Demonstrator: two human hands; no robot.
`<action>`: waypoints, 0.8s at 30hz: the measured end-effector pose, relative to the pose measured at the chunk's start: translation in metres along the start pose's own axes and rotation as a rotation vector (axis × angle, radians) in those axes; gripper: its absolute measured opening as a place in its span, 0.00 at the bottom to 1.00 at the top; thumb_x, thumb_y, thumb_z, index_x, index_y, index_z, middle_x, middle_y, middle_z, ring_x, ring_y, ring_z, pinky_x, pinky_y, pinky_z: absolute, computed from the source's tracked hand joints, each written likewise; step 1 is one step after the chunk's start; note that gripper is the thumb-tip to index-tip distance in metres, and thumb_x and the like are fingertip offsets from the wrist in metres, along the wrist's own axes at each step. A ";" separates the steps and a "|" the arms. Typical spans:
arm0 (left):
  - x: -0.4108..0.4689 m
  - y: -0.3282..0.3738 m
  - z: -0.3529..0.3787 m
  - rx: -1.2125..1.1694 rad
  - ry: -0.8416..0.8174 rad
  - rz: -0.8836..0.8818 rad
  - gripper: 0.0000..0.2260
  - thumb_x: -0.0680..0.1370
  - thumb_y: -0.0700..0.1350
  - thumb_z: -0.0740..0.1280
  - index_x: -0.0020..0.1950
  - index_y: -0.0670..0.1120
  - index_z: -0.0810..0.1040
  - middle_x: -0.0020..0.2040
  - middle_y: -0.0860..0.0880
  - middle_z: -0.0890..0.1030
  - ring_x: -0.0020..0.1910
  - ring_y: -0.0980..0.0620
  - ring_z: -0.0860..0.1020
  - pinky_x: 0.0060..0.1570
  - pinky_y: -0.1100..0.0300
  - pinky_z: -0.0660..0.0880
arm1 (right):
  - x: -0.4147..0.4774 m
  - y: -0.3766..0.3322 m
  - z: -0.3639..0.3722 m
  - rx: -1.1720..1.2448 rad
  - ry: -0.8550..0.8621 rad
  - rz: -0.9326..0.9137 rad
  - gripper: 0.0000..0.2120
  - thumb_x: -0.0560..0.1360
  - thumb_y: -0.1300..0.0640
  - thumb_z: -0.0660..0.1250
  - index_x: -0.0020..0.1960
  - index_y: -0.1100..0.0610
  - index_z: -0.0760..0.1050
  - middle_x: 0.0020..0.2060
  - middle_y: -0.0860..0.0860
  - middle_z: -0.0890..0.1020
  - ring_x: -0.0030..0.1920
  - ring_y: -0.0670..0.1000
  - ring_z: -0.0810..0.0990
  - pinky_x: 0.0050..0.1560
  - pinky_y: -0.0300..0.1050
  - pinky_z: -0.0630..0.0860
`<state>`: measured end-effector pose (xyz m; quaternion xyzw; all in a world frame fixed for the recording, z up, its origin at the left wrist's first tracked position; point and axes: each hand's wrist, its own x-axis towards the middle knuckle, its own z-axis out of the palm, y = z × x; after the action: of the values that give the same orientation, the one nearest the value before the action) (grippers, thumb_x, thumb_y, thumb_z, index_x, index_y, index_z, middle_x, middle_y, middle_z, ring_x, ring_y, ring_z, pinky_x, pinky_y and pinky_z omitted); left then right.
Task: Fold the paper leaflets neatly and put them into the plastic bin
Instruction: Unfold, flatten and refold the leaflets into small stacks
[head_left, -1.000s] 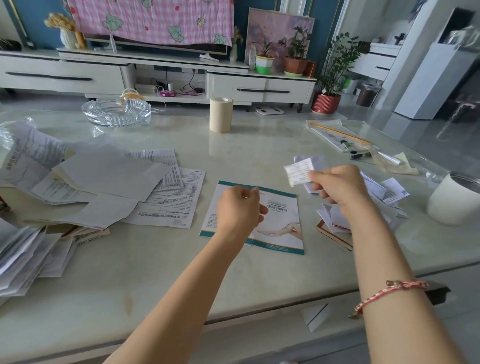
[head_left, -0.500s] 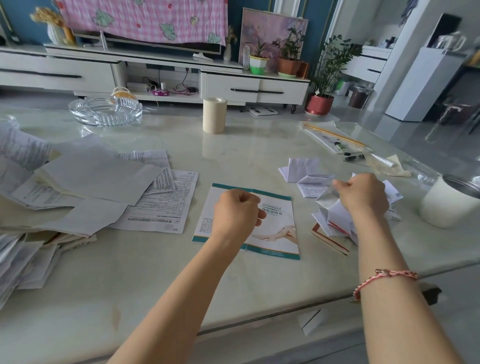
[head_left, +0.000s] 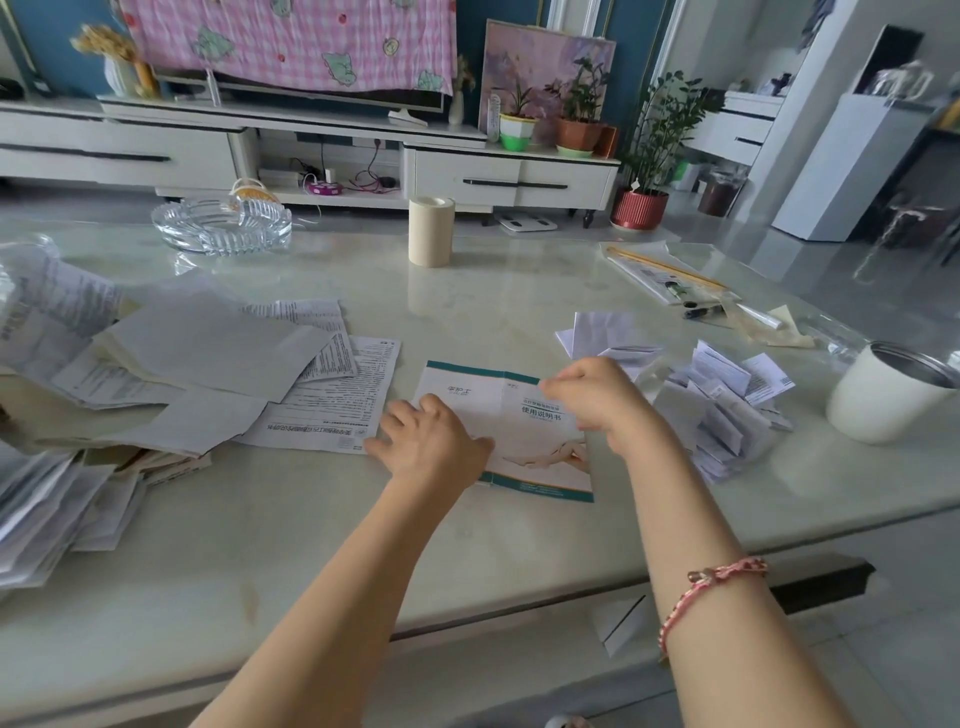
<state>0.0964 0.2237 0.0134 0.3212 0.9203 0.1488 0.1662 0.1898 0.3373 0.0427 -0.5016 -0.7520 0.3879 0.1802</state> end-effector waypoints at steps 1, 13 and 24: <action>0.000 -0.001 -0.001 -0.023 0.000 -0.005 0.32 0.75 0.59 0.63 0.70 0.41 0.59 0.69 0.41 0.61 0.70 0.42 0.58 0.65 0.49 0.58 | 0.000 0.002 0.006 0.016 -0.032 0.060 0.08 0.73 0.58 0.66 0.40 0.62 0.74 0.37 0.55 0.70 0.38 0.53 0.68 0.38 0.43 0.66; 0.004 -0.004 -0.008 -0.102 0.036 -0.060 0.32 0.70 0.52 0.72 0.67 0.43 0.61 0.65 0.41 0.62 0.66 0.41 0.61 0.61 0.52 0.63 | 0.013 0.015 0.010 0.318 0.138 0.237 0.10 0.71 0.61 0.63 0.52 0.59 0.70 0.52 0.58 0.72 0.45 0.57 0.71 0.38 0.43 0.69; 0.011 -0.007 -0.007 -0.145 0.184 -0.012 0.19 0.75 0.41 0.64 0.66 0.42 0.66 0.64 0.41 0.70 0.64 0.41 0.64 0.55 0.53 0.66 | 0.004 0.012 -0.002 0.436 0.074 0.156 0.06 0.72 0.67 0.68 0.38 0.63 0.72 0.32 0.55 0.73 0.31 0.53 0.73 0.33 0.40 0.68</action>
<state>0.0818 0.2242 0.0153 0.2878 0.9204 0.2428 0.1049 0.1968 0.3437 0.0339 -0.5212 -0.6023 0.5352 0.2815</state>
